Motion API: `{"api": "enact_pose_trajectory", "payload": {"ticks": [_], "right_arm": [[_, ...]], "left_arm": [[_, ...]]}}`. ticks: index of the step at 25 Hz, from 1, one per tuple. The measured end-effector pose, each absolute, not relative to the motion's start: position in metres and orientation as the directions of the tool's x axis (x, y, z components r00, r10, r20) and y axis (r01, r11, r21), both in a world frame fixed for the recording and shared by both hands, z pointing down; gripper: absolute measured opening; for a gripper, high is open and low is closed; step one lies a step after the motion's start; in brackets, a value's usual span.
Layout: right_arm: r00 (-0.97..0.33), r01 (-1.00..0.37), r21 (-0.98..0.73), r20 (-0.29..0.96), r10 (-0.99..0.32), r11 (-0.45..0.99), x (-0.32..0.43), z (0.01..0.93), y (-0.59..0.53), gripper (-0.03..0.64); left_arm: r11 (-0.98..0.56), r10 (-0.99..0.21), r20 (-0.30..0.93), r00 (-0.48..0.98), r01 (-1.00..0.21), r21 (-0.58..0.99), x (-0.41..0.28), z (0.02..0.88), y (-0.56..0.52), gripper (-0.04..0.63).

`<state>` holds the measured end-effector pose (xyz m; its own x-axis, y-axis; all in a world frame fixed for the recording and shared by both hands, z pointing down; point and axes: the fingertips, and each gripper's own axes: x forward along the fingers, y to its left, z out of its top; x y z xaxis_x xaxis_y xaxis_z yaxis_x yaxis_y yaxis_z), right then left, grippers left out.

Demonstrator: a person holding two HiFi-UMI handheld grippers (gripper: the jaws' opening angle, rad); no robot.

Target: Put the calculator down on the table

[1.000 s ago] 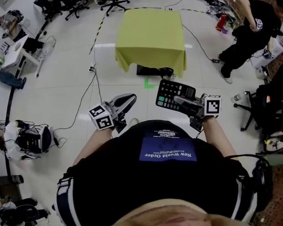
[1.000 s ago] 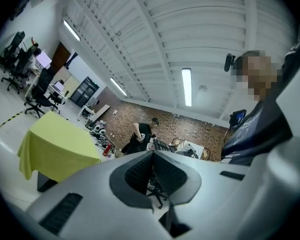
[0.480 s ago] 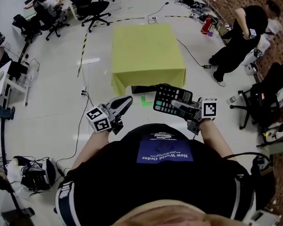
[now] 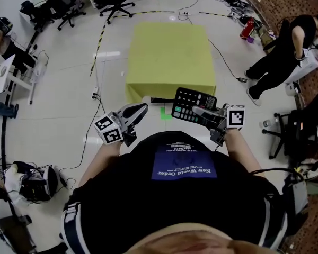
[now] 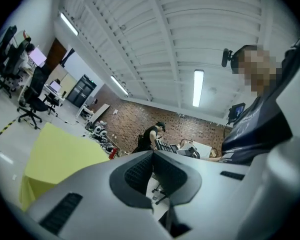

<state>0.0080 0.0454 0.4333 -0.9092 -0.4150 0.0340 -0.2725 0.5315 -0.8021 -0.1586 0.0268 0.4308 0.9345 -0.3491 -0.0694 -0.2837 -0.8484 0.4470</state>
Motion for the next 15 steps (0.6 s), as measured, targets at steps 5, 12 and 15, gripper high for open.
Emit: {"api": "enact_pose_trajectory", "payload": {"ticks": [5,12,15], "right_arm": [[-0.946,-0.236,-0.796,0.057,-0.319,0.558,0.057,0.436,-0.019,0.15],[-0.967,-0.165,-0.81,0.021,-0.253,0.563,0.092,0.442,-0.069,0.15],[-0.969,-0.151,-0.823,0.012,-0.248,0.548,0.095,0.454,-0.083,0.152]], "left_arm": [[-0.818,-0.438,-0.093,0.894,-0.354,0.454,-0.11,0.41,-0.019,0.006],[-0.787,-0.487,-0.052,0.872,-0.413,0.458,-0.065,0.412,-0.049,0.006],[-0.78,-0.488,-0.016,0.873,-0.428,0.456,-0.062,0.423,-0.061,0.006]]}}
